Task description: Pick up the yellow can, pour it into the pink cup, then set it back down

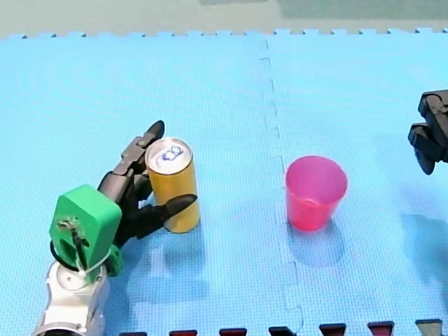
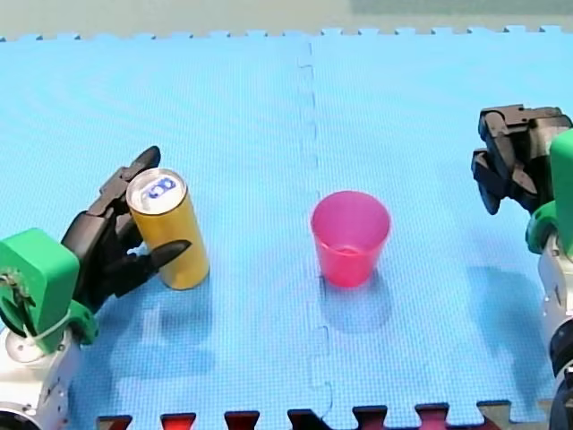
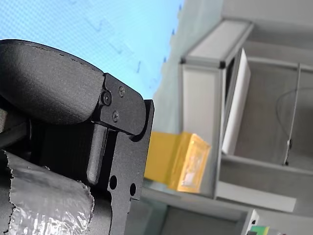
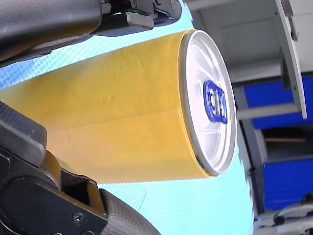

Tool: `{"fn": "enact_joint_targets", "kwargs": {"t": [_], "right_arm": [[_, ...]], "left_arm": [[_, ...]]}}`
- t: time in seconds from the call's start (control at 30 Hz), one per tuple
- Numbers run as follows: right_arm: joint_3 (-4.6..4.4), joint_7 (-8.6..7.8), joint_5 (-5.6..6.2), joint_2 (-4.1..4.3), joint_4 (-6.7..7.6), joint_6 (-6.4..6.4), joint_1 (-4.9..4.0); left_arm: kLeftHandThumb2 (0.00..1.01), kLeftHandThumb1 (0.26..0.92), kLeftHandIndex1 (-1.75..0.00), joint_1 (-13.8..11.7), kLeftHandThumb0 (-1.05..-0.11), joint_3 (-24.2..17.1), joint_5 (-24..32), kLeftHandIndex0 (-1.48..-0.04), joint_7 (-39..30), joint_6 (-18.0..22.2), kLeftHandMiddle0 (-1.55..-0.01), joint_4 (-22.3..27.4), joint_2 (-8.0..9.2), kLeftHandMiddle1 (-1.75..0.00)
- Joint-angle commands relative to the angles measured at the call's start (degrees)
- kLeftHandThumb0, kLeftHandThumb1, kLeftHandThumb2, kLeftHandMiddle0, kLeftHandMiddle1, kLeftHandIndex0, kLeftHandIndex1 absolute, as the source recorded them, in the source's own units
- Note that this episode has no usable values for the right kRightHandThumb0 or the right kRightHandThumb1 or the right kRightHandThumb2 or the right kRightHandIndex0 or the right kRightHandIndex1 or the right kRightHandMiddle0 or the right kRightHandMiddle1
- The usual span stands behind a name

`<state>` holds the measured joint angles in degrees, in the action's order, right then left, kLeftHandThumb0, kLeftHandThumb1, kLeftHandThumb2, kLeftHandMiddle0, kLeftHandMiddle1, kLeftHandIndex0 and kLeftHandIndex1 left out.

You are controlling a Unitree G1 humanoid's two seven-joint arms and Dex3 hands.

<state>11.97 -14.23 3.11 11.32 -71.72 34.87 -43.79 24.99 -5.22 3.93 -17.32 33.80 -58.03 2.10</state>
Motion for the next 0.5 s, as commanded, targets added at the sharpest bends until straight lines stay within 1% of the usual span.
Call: {"fn": "enact_joint_targets", "kwargs": {"t": [0.0,0.27,0.47], "right_arm": [[0.0,0.06,-0.05,0.29,0.06,0.08,-0.03],[-0.03,0.08,-0.04,0.26,0.13,0.05,0.02],[0.0,0.05,0.02,0.17,0.15,0.12,0.04]], "left_arm": [[0.0,0.712,0.0,0.43,-0.979,-0.2,0.3,-0.15,-0.29,0.37,-0.14,-0.25,0.28,0.0],[0.0,0.715,-0.01,0.63,-0.977,0.19,0.28,-0.18,-2.0,-0.76,-0.15,0.01,0.51,0.0],[0.0,0.701,-0.01,0.8,-0.932,0.82,-0.03,-0.21,-3.17,-2.1,-0.21,0.33,0.99,-0.02]]}}
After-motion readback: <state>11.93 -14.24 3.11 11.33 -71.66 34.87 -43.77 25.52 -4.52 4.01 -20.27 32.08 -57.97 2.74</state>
